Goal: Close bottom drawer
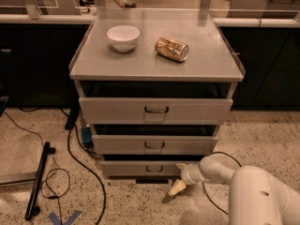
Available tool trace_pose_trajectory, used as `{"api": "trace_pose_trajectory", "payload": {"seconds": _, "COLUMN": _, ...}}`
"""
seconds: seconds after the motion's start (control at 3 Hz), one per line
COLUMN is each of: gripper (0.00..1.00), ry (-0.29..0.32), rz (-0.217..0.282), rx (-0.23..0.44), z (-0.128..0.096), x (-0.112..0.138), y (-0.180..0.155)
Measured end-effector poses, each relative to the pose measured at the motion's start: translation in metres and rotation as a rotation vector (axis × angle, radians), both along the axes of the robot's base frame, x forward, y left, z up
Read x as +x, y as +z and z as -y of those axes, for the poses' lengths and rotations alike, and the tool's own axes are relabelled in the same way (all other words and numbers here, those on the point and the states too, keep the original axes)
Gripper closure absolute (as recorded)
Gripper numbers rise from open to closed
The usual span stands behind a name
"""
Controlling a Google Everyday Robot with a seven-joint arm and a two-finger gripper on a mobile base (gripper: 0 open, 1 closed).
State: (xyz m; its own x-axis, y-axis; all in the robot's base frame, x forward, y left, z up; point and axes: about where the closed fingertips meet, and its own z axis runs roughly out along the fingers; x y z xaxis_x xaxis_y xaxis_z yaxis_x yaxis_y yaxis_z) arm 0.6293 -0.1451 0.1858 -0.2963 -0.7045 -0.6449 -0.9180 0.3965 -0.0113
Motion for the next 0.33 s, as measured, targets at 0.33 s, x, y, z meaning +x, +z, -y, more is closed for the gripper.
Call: {"api": "trace_pose_trajectory", "payload": {"seconds": 0.33, "gripper": 0.0, "ry": 0.0, "rz": 0.0, "rx": 0.0, "z": 0.0, "x": 0.0, "y": 0.0}}
